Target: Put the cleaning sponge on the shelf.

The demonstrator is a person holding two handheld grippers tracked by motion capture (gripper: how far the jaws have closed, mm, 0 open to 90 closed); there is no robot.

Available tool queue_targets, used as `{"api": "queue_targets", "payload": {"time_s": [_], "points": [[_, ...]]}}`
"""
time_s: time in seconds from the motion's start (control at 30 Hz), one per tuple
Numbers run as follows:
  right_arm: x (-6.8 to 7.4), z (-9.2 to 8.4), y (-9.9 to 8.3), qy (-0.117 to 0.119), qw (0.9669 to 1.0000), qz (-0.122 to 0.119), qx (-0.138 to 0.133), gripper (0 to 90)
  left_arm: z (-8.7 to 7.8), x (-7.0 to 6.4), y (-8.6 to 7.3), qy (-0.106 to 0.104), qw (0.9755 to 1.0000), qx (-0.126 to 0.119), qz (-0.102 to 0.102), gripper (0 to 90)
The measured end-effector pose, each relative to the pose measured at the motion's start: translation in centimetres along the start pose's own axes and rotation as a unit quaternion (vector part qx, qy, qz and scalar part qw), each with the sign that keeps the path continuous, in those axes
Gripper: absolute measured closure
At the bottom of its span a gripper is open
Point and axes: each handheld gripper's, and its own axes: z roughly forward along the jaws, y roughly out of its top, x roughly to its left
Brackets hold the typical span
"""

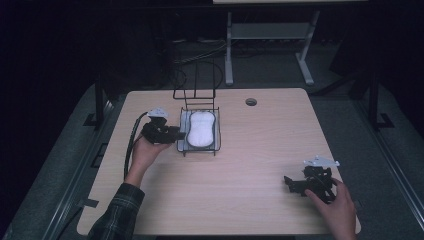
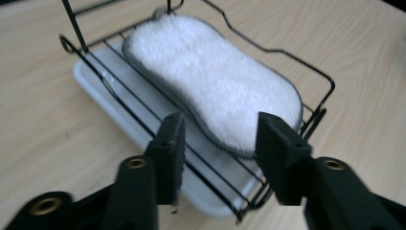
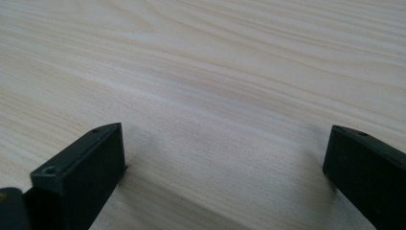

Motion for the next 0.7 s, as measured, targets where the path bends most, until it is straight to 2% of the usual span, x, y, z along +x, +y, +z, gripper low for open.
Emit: {"api": "queue_targets", "payload": {"time_s": [0.03,0.07,0.13,0.33,0.4,0.7], "points": [[0.0,0.0,0.0,0.0,1.0,0.0,0.0,0.2,-0.1,0.0,-0.2,0.0,1.0,-0.002,0.001,45.1],[0.0,-0.1,0.0,0.0,1.0,0.001,0.0,0.2,-0.3,-0.1,-0.4,0.005,1.0,-0.007,-0.001,39.8],[0.0,-0.1,0.0,0.0,1.0,0.001,0.0,0.2,-0.8,-0.3,-0.8,0.015,0.9999,-0.007,-0.002,35.5],[0.0,0.0,0.0,0.0,1.0,0.001,0.0,0.2,-1.9,-1.0,-1.6,0.033,0.9994,0.005,0.008,24.9],[0.0,-0.1,0.0,0.0,1.0,0.001,0.001,0.2,-2.3,-1.2,-1.9,0.035,0.9993,0.01,0.005,23.7],[0.0,-0.1,0.0,0.0,1.0,0.001,0.001,0.2,-3.7,-2.8,-3.6,0.049,0.9986,0.01,0.016,17.6]]}}
